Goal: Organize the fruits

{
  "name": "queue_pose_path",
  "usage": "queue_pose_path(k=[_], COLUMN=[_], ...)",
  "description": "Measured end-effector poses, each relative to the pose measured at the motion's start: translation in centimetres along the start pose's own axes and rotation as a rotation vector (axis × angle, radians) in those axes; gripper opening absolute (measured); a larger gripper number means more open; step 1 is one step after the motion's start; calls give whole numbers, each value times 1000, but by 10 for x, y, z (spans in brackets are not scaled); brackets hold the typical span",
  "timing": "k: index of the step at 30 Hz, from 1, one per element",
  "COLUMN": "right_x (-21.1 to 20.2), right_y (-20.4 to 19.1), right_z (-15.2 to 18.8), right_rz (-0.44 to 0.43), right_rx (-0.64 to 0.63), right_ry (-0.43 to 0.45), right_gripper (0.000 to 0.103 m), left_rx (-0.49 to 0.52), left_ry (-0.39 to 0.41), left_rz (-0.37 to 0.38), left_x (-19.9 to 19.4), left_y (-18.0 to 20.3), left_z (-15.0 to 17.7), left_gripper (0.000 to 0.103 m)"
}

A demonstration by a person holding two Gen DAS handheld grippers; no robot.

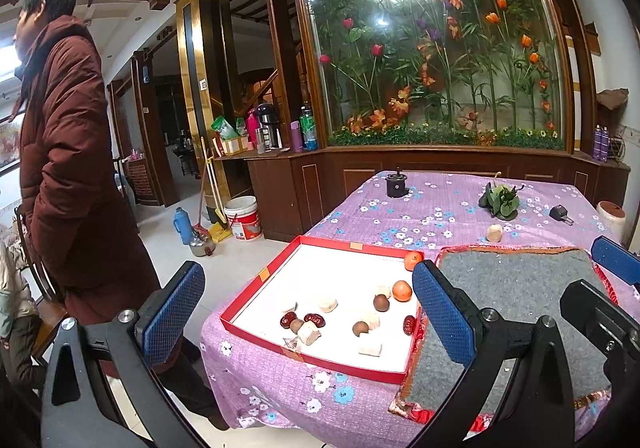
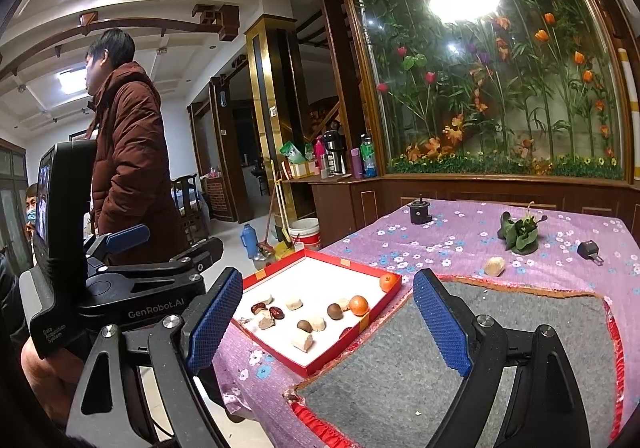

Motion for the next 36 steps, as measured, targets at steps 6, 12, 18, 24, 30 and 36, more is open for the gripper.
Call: queue_pose_path(k=[6, 12, 18, 24, 30, 36], right_x=[1, 3, 4, 5, 9, 15], right_y=[-1, -1, 0, 0, 0, 1], right_z=[0, -1, 0, 1, 2, 4], right_rz=[-2, -4, -4, -6, -7, -5], right_rx=[-7, -6, 2, 2, 6, 13], right_ry=[-4, -7, -12, -15, -25, -35], right_gripper=[88, 88, 88, 88, 88, 88], left_rx=[-1, -1, -2, -2, -2, -1], left_ry=[0, 3, -2, -7, -22, -38], left_rz=[-1, -3, -2, -3, -2, 3], left_x=[0, 0, 2, 4, 11, 17], left_y=[-1, -2, -3, -4, -3, -3], left_z=[0, 0, 1, 3, 8, 12], left_gripper=[103, 103, 103, 103, 103, 103])
Point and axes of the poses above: each gripper's, at about its wrist camera, not at the fingertips, and x roughly the way its jaws point, y to its right, z to its underside, the point moved 10 cm from there along x, roughly the way its jaws point, and after that the axes turned 6 degrees about -x, right-handed, at the moved point
